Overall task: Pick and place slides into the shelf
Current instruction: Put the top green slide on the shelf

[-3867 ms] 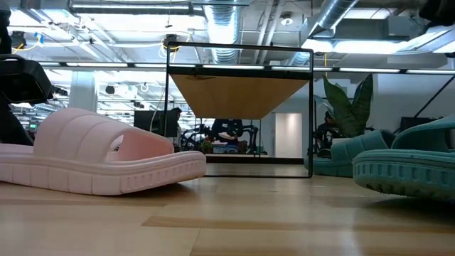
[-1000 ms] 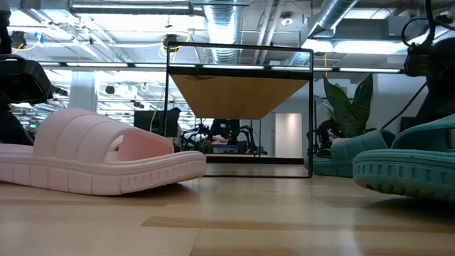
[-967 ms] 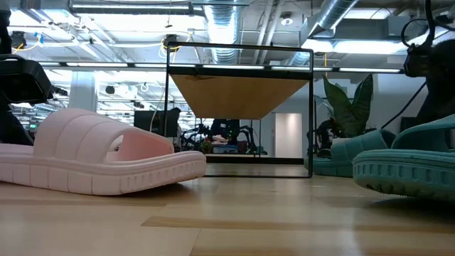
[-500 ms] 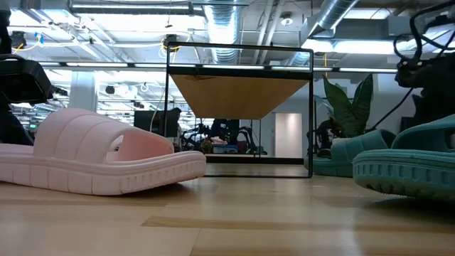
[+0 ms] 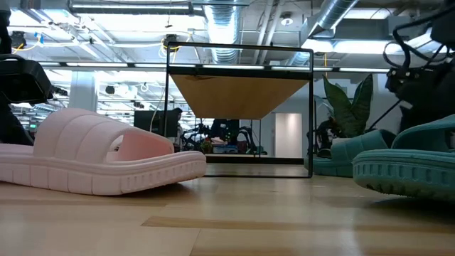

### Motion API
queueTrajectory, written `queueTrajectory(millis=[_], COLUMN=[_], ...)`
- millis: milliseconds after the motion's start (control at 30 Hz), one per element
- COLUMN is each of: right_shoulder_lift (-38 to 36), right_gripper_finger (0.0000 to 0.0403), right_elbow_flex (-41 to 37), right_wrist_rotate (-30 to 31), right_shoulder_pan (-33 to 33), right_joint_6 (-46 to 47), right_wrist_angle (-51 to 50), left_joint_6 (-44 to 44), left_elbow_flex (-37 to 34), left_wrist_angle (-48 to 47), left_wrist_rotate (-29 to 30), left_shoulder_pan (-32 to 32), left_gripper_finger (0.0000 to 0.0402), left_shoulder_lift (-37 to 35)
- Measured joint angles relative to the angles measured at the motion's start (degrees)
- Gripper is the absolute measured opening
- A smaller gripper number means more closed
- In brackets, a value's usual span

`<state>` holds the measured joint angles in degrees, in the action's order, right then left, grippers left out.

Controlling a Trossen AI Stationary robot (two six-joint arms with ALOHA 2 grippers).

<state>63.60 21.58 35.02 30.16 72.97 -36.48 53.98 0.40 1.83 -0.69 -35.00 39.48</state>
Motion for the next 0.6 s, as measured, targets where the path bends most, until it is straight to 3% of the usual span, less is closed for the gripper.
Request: queueTrajectory(millis=[300,433,600], right_shoulder_lift=[1.31,1.31,1.33], right_gripper_finger=[0.0161,0.0159,0.0123], right_elbow_flex=[-3.18,-3.21,-3.21], right_wrist_rotate=[0.79,1.04,1.11], right_shoulder_pan=[-0.55,-1.87,-4.09], right_joint_6=[-3.86,-4.51,-7.52], right_wrist_angle=[10.41,10.54,10.90], left_joint_6=[0.00,0.01,0.02], left_elbow_flex=[-0.01,-0.02,-0.02], left_wrist_angle=[0.00,0.00,0.00], left_wrist_rotate=[0.00,0.00,0.00], left_shoulder_pan=[0.00,0.00,0.00], left_gripper_finger=[0.0000,0.0000,0.0000], left_shoulder_lift=[0.00,0.00,0.00])
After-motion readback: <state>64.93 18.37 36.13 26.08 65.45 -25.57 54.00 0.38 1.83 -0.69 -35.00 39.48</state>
